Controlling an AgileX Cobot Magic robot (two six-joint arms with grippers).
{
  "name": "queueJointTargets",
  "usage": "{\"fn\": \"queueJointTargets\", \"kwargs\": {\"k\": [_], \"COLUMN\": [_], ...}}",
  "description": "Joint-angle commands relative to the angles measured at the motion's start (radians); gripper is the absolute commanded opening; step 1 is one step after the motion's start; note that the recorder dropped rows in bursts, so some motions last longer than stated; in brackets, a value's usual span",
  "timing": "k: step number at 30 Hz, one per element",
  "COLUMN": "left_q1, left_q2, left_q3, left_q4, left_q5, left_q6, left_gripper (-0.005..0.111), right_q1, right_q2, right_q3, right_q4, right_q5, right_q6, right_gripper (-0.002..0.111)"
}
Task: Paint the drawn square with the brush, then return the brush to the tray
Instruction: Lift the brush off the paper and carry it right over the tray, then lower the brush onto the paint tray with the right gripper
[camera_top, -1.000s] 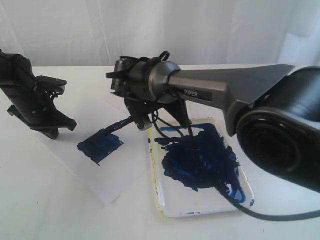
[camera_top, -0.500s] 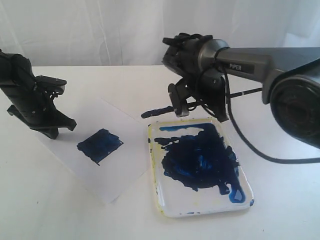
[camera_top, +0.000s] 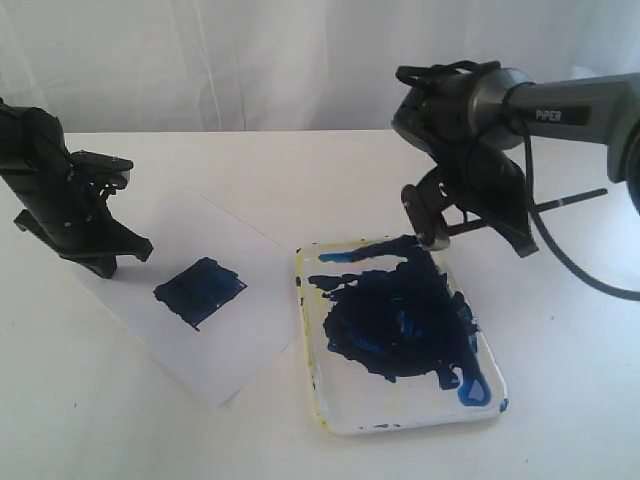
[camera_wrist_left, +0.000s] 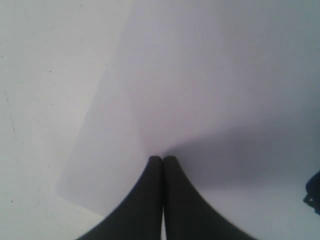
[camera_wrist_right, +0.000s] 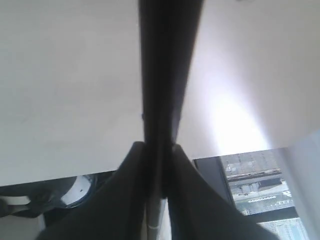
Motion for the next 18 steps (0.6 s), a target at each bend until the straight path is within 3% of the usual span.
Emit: {"fn": "queueJointTargets", "kwargs": {"k": [1,18], "left_q1": [0.004,0.004], "left_q2": [0.016,0.016], "left_q3": [0.009,0.009], "left_q4": [0.014,0.014], "left_q5": [0.042,0.04], "left_q6": [0.0,0.007], "left_gripper": [0.0,0.0], "right_q1": [-0.025,-0.025], "right_q2": [-0.03,-0.01], "right_q3": [0.091,0.123], "right_q4": [-0.054,0.004], "right_q5": [0.007,0.007], "right_q6": [-0.012,0.013], "right_gripper": [0.0,0.0]}}
